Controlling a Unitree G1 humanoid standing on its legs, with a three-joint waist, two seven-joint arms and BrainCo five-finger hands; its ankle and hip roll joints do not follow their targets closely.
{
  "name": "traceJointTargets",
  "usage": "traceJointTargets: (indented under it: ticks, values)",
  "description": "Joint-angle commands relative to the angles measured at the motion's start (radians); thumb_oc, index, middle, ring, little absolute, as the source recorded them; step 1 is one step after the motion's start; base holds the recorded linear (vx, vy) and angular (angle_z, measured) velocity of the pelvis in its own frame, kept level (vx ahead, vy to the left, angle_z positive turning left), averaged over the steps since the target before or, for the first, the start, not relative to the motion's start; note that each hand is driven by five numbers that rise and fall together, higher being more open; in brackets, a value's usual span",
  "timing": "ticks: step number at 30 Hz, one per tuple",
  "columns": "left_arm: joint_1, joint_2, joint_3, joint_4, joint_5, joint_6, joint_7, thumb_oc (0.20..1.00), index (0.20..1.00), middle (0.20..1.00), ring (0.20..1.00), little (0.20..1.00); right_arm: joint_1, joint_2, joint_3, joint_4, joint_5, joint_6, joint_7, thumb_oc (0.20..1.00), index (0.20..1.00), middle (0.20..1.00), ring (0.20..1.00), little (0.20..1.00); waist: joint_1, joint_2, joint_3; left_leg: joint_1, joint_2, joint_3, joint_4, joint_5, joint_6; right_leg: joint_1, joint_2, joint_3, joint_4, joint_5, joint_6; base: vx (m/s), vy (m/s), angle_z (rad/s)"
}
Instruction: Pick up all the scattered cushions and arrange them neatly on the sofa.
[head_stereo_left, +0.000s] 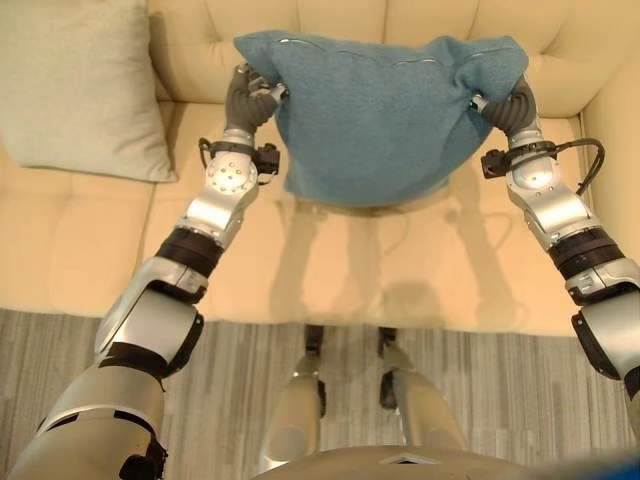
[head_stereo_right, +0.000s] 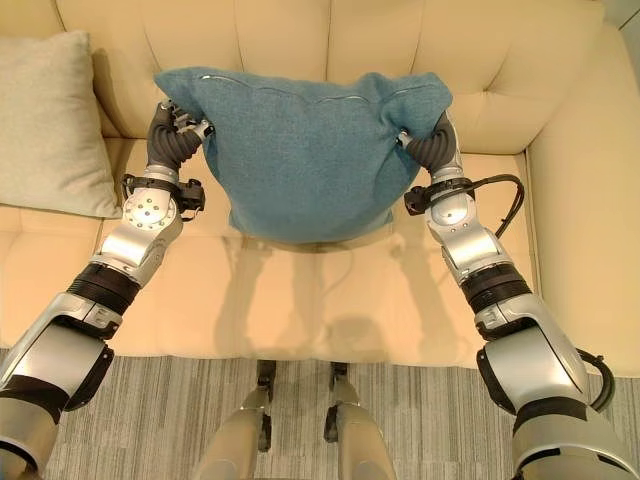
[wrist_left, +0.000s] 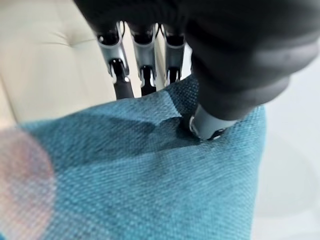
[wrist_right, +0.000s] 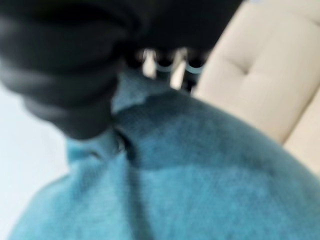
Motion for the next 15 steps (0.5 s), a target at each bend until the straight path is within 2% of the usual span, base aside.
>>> traceJointTargets:
  ticks: [1, 9, 15]
  values:
    - [-0.169, -0.009, -0.029, -0.035, -0.008, -0.127, 0.004, 0.2, 0.2, 0.2, 0.2, 0.2, -0.172, 0.034, 0.002, -0.056, 0.02, -0.115, -0.029, 0.2, 0.2, 0.2, 0.2, 0.2, -0.008, -0.021, -0.039, -0.012, -0.03, 0.035, 0.056, -0.047, -0.014, -0.019, -0.058, 0.062, 0.173, -0.133, 0.108, 0.0, 0.0, 0.0]
    - [-0.178, -0.023, -0.02, 0.017, -0.026, -0.125, 0.006, 0.2, 0.2, 0.2, 0.2, 0.2, -0.206, 0.066, 0.033, 0.006, 0.025, -0.111, -0.025, 0.2, 0.2, 0.2, 0.2, 0.2, -0.007, -0.014, -0.026, -0.05, -0.036, 0.037, 0.044, -0.038, -0.018, -0.07, -0.058, 0.068, 0.174, -0.122, 0.111, 0.0, 0.009, -0.05]
    - [-0.241, -0.017, -0.044, 0.168, -0.014, -0.1, 0.009, 0.2, 0.2, 0.2, 0.2, 0.2, -0.323, 0.045, 0.12, 0.146, -0.021, -0.083, -0.032, 0.2, 0.2, 0.2, 0.2, 0.2, 0.002, -0.016, -0.003, -0.084, -0.038, 0.029, -0.004, 0.003, -0.03, -0.115, -0.053, 0.065, 0.164, -0.108, 0.112, 0.0, -0.014, -0.02]
